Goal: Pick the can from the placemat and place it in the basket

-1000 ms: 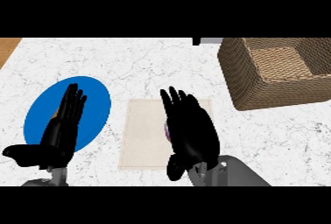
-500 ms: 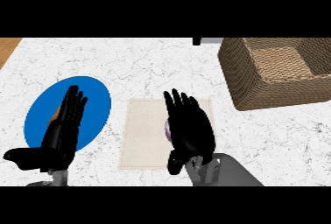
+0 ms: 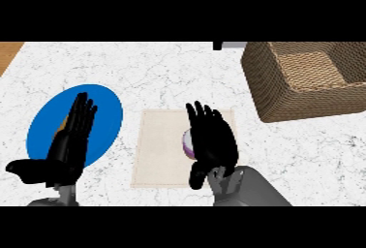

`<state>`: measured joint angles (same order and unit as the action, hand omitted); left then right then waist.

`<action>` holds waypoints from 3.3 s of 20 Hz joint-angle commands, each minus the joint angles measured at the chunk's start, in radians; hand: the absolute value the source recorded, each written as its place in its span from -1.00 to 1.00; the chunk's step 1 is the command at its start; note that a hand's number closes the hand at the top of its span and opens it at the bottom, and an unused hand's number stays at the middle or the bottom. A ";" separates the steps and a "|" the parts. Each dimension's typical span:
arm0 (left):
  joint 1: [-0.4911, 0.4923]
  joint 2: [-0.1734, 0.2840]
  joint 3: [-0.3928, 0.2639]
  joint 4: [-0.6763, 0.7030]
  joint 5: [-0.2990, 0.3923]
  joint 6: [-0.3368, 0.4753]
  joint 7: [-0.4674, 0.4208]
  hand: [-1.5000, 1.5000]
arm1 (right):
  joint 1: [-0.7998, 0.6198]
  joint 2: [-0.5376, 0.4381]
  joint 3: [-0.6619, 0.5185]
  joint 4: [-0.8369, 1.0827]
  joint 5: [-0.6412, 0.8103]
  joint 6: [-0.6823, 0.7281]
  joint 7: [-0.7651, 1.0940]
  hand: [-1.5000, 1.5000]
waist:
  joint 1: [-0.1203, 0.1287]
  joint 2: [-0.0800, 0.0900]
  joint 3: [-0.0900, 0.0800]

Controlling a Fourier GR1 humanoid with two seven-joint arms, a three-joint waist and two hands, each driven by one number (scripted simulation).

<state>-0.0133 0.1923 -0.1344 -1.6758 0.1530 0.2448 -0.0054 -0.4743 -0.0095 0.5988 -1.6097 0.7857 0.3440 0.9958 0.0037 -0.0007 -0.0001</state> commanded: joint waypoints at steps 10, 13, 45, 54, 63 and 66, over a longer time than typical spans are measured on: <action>0.009 -0.022 0.060 0.007 -0.015 -0.065 -0.001 0.00 | -0.009 0.009 0.004 0.105 0.000 -0.062 -0.001 -1.00 | 0.001 0.000 0.000; 0.038 -0.064 -0.012 -0.076 -0.092 -0.005 0.036 0.00 | -0.033 0.009 0.026 0.190 -0.008 -0.135 -0.021 -1.00 | 0.005 0.001 0.000; 0.013 -0.111 0.058 -0.001 -0.098 -0.074 0.003 0.00 | 0.185 -0.152 0.101 0.411 0.197 -0.391 -0.608 1.00 | 0.006 0.003 0.001; 0.011 -0.094 0.085 -0.044 -0.088 -0.084 0.060 0.00 | 0.289 -0.134 -0.006 0.040 0.111 -0.458 -0.649 1.00 | -0.008 -0.003 0.001; 0.013 -0.087 0.104 -0.015 -0.078 -0.101 0.038 0.00 | 0.401 -0.165 -0.043 -0.570 -0.021 -0.317 -0.509 1.00 | -0.019 -0.005 0.000; 0.007 -0.095 0.099 -0.009 -0.090 -0.096 0.026 0.00 | 0.383 -0.198 -0.128 -0.743 -0.081 -0.198 -0.398 1.00 | -0.016 -0.003 0.000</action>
<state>-0.0025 0.1010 -0.0299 -1.6827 0.0697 0.1480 0.0137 -0.1089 -0.1743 0.5286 -2.1336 0.7642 0.0338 0.4913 -0.0132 -0.0060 -0.0004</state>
